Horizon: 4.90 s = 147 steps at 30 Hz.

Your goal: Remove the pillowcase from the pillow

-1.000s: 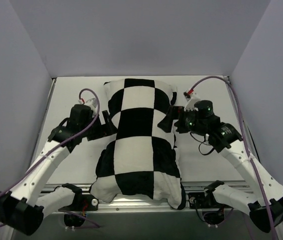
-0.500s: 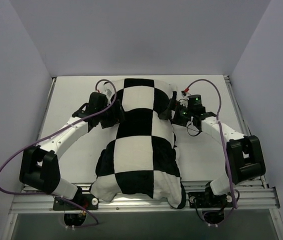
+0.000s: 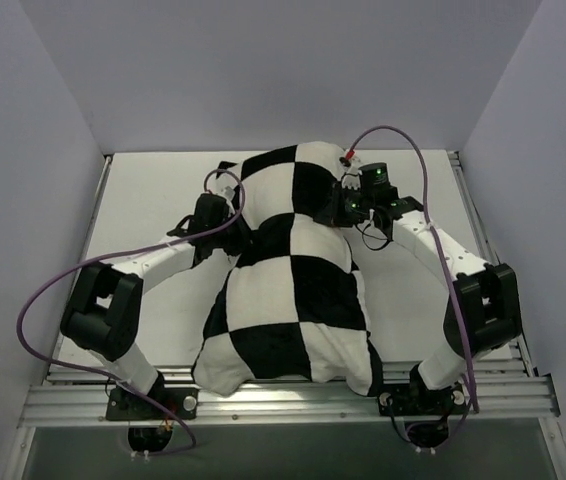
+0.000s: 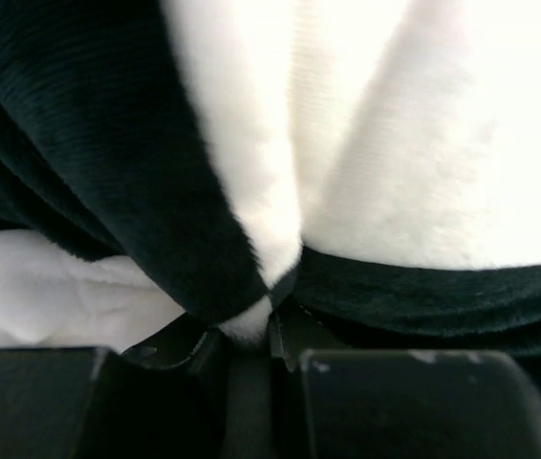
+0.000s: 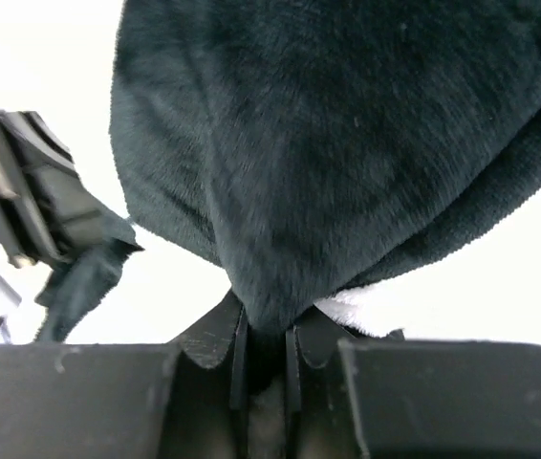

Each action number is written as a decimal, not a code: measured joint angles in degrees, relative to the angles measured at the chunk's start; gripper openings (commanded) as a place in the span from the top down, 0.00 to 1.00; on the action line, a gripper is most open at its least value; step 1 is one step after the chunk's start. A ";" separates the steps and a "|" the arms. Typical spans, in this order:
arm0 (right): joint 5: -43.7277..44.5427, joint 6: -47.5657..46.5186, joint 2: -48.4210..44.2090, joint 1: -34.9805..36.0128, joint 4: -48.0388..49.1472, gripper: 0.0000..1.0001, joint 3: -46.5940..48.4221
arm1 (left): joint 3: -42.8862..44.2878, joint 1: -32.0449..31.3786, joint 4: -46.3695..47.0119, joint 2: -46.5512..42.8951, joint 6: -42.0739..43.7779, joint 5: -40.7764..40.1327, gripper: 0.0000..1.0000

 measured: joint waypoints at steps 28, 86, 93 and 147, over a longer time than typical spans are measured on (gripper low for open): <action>12.94 -2.91 14.56 31.65 -8.72 0.55 17.25 | -16.83 -2.78 -22.82 -47.71 -7.34 -15.56 0.05; 43.25 12.24 -33.53 17.38 -6.54 0.12 -11.43 | 15.78 -28.48 -25.55 -22.05 35.69 -27.56 0.10; 41.18 16.17 -42.56 17.22 -9.07 0.14 -21.27 | 14.60 -32.26 -26.49 -13.46 40.70 -34.45 0.19; 42.03 19.30 -11.85 26.58 10.32 1.00 -17.09 | 15.98 -17.66 -23.32 -11.17 37.05 -38.71 0.94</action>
